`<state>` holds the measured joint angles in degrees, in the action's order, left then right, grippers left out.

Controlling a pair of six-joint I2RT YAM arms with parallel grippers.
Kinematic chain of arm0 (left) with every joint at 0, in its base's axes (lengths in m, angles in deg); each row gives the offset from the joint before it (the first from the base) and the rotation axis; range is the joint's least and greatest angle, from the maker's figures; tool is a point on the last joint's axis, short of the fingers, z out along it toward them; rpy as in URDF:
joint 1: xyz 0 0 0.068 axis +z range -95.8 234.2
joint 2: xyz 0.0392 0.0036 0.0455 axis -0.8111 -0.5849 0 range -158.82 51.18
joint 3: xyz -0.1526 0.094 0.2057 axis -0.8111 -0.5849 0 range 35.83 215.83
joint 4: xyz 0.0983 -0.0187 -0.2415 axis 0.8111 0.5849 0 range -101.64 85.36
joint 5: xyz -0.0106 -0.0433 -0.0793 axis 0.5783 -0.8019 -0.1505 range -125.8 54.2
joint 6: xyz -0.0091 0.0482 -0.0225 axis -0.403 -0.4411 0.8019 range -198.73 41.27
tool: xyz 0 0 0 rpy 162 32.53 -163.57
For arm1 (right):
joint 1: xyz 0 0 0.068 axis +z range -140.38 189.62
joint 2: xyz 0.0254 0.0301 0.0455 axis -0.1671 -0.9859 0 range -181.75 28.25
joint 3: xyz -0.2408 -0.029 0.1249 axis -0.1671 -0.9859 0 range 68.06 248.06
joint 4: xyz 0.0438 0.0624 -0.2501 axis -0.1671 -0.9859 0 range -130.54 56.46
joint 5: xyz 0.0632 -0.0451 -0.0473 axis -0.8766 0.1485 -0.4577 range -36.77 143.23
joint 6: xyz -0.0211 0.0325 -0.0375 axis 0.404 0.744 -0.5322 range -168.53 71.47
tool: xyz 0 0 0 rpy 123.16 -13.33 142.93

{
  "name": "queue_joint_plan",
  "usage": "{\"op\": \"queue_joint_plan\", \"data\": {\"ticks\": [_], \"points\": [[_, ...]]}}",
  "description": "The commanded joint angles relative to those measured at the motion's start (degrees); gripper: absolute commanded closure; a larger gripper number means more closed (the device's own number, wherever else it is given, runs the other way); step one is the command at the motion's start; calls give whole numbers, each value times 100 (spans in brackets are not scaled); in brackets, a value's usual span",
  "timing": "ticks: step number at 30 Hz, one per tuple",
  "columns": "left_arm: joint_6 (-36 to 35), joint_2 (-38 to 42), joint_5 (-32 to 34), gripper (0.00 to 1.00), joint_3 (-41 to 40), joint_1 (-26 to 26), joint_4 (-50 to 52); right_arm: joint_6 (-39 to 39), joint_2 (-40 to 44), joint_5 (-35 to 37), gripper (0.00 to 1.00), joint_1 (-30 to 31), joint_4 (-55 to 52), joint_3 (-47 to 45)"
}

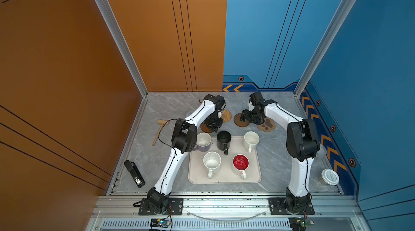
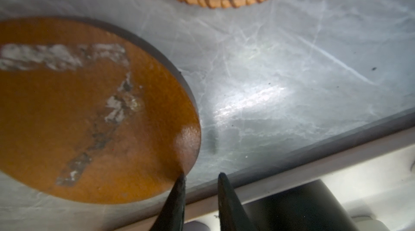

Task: Place cups on coasters
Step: Rotate the coaster at the top-center of the table.

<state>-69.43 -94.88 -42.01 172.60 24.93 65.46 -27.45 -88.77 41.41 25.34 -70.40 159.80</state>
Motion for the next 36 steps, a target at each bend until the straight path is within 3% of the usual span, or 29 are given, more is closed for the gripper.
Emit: {"op": "queue_joint_plan", "data": {"ticks": [1, 16, 22, 25, 31, 36], "points": [[46, -330, 178, 73, 140, 67, -42, 68, 73, -23, 30, -34, 41, -69], [87, -810, 119, 71, 1166, 107, -63, 98, 52, -32, 30, -30, 65, -95], [152, -477, 145, 71, 1449, 92, -78, 108, 56, -53, 30, -29, 83, -97], [56, -36, 293, 70, 1192, 125, -72, 116, 56, -81, 30, -19, 108, -96], [-179, 906, 487, 73, -132, 293, -54, 124, 12, -132, 30, -13, 152, -95], [-279, 1143, 587, 77, -941, 439, -46, 142, -54, -172, 30, 3, 196, -69]]}}
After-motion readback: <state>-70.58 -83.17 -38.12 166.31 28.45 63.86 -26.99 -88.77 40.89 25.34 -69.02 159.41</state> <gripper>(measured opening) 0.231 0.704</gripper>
